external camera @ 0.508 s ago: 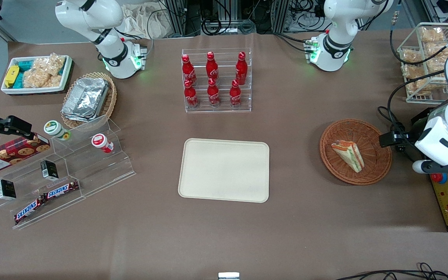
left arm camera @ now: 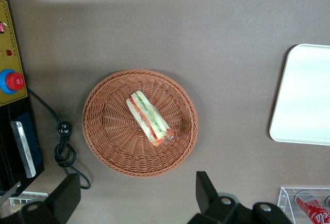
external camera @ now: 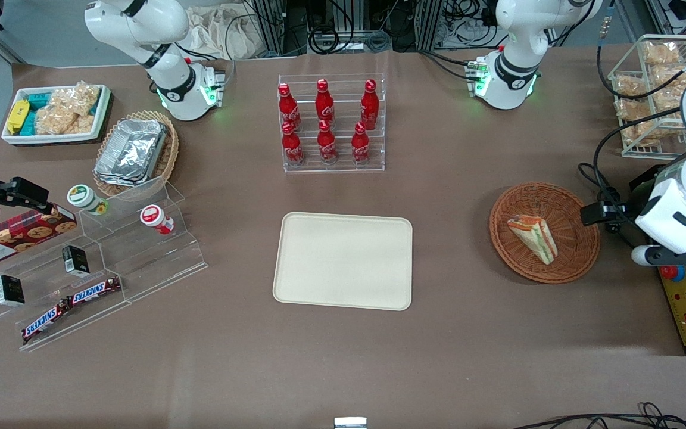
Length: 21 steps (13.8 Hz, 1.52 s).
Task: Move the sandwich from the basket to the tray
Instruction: 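Move the left gripper over the sandwich in the wicker basket, then lower the left gripper and close it on the wrapped sandwich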
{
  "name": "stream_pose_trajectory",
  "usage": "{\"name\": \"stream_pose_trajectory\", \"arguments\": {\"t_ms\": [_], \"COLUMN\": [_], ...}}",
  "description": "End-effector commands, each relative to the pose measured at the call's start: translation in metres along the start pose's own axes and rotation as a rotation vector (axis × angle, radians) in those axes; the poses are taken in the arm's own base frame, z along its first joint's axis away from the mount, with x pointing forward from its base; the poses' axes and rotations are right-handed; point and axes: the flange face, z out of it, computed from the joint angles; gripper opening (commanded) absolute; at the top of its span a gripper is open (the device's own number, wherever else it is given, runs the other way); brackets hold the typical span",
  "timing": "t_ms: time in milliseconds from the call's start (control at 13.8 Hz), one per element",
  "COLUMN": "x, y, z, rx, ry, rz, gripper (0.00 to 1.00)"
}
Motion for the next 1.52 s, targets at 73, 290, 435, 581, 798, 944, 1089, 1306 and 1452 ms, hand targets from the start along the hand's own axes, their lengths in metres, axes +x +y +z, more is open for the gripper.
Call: {"name": "stream_pose_trajectory", "arguments": {"t_ms": [73, 290, 435, 581, 798, 944, 1089, 1306, 1452], "x": [-0.006, -0.005, -0.005, -0.007, -0.012, -0.018, -0.022, -0.015, -0.017], "y": [-0.006, -0.006, -0.005, -0.004, 0.001, 0.003, 0.003, -0.005, -0.017], "z": [-0.007, 0.018, 0.043, 0.084, 0.147, 0.182, 0.211, 0.239, 0.255], "rx": [-0.003, 0.007, 0.001, 0.01, 0.021, 0.023, 0.021, 0.014, 0.013], "ry": [-0.009, -0.075, -0.116, -0.136, -0.115, -0.122, -0.111, -0.092, -0.116], "rz": [0.0, 0.003, 0.005, -0.001, -0.065, -0.091, -0.126, -0.244, -0.273], "gripper": [1.0, 1.0, 1.0, 1.0, 1.0, 0.99, 0.99, 0.99, 0.99]}}
